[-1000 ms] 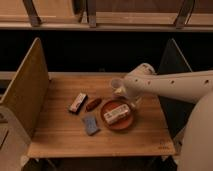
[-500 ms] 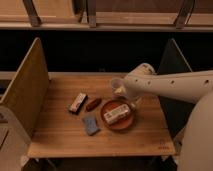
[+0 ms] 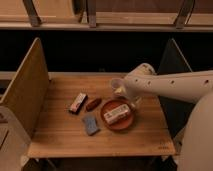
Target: Wipe the white sponge on the table
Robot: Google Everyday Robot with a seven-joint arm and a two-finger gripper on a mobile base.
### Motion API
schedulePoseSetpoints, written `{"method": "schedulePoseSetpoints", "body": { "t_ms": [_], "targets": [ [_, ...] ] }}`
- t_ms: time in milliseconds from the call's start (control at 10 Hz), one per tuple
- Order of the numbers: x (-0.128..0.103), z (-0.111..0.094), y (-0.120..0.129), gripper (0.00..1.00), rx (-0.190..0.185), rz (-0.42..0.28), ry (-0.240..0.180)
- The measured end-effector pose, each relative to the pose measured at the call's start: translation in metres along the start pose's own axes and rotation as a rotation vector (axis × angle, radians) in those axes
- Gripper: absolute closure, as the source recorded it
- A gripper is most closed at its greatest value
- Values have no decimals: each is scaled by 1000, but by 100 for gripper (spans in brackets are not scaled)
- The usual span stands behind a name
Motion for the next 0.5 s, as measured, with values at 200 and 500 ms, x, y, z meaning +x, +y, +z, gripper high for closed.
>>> {"method": "schedulePoseSetpoints", "body": {
  "t_ms": [200, 500],
  "targets": [
    [0, 0, 0, 20, 0, 0, 0],
    [4, -4, 4, 20, 6, -48, -2]
  ]
}}
